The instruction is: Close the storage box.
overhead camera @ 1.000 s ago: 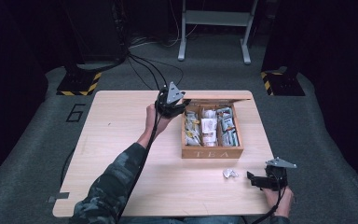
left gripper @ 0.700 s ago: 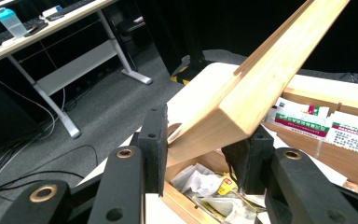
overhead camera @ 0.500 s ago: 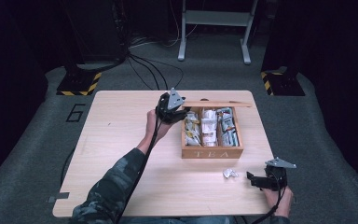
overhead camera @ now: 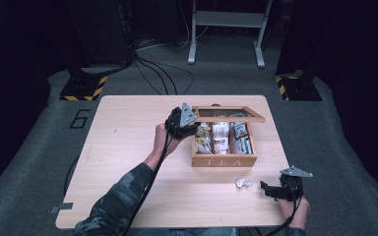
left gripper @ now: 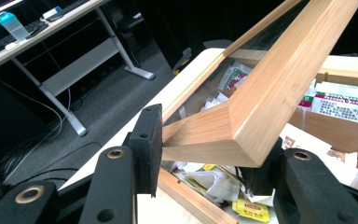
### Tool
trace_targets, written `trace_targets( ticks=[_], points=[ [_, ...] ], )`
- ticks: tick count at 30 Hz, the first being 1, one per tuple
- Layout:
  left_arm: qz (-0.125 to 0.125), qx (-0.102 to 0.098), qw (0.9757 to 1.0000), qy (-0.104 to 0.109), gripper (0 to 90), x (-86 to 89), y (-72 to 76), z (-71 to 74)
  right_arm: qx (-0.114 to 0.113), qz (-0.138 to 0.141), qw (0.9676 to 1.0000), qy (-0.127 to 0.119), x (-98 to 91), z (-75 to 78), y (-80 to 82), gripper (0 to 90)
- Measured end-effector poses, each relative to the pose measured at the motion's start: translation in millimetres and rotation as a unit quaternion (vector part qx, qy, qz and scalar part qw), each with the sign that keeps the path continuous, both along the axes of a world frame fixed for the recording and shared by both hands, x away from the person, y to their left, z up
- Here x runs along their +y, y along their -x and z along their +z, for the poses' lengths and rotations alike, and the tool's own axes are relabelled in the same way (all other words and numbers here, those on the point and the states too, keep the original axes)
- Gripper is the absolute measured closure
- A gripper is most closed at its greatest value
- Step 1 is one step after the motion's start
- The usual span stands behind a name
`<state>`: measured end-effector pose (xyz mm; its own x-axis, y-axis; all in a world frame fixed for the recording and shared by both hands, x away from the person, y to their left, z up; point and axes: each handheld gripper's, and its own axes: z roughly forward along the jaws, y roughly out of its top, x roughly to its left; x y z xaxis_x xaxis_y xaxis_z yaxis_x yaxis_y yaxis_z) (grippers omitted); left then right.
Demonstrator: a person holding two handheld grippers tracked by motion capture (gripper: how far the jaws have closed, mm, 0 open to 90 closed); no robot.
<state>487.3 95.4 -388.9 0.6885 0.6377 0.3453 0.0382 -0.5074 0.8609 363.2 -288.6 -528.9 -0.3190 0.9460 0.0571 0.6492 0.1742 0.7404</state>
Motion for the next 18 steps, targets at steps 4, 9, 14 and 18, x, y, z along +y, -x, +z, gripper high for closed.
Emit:
trace_targets(
  ticks=[4,9,14,18],
  points=[
    [0.001,0.002,1.0,-0.002,53.7,0.0,3.1,-4.6,0.001,0.0,1.0,0.0,0.0,0.1,0.0,4.7],
    [0.002,0.02,0.9998,0.006,49.3,1.4,5.4,-11.5,0.0,0.001,1.0,0.0,0.0,0.0,-0.1,4.8],
    [0.005,0.035,0.9993,0.015,46.0,2.0,9.0,-21.2,-0.001,0.001,1.0,0.001,0.1,-0.1,-0.1,4.9],
    [0.009,0.05,0.9984,0.024,44.5,2.6,11.3,-28.1,-0.001,0.001,1.0,0.001,0.1,-0.1,-0.2,4.9]
  ],
)
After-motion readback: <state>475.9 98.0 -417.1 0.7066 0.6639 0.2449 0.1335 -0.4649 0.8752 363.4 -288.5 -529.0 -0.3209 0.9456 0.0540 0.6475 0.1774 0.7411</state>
